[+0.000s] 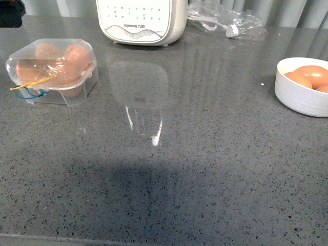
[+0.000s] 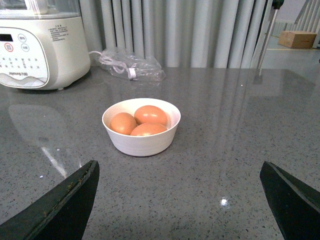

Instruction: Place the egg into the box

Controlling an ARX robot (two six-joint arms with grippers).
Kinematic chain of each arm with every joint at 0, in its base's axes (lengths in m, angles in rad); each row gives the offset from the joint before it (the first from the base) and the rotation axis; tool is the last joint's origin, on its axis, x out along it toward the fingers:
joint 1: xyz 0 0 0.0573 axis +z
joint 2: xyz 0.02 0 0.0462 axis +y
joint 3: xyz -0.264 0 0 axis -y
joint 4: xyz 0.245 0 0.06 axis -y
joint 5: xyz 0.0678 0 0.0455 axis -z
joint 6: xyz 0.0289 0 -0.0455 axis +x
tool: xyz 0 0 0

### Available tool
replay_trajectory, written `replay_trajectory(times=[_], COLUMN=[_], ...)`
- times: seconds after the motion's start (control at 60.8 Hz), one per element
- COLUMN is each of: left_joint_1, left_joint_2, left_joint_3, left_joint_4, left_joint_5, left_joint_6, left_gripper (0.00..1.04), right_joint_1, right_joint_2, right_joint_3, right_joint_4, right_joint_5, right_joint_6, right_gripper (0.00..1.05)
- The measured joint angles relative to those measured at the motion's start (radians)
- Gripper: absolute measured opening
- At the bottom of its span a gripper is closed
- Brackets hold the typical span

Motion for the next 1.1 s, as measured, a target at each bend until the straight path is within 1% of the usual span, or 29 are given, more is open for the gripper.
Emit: replay_trajectory(times=[0.099, 0.23, 0.411, 0.608, 0.74, 0.937, 1.101], left_joint_1=[-0.045, -0.082, -0.113, -0.124, -0.124, -0.121, -0.121], left_joint_2=[-0.033, -0.068, -0.169, -0.308, -0.447, -0.658, -0.779], left_joint_3=[-0.005, -0.006, -0.016, -0.063, -0.097, -0.123, -0.144], left_joint_4=[-0.053, -0.103, -0.141, -0.229, -0.313, -0.467, -0.573], left_joint_5=[0.068, 0.103, 0.090, 0.032, 0.006, -0.008, -0.004], left_joint_6=[-0.050, -0.096, -0.092, -0.040, -0.003, 0.009, 0.004], left_gripper=[0.98, 0.98, 0.98, 0.98, 0.98, 0.98, 0.98], right_joint_1=[0.000, 0.000, 0.000, 0.000, 0.000, 0.000, 0.000], right_joint_2=[0.000, 0.000, 0.000, 0.000, 0.000, 0.000, 0.000], right_joint_3=[0.000, 0.000, 0.000, 0.000, 0.000, 0.000, 0.000], right_joint_4=[0.000, 0.000, 0.000, 0.000, 0.000, 0.000, 0.000], right_joint_5=[0.000, 0.000, 0.000, 0.000, 0.000, 0.000, 0.000], right_joint_6=[0.000, 0.000, 0.000, 0.000, 0.000, 0.000, 0.000], right_gripper=[0.97, 0.97, 0.97, 0.97, 0.97, 0.97, 0.97])
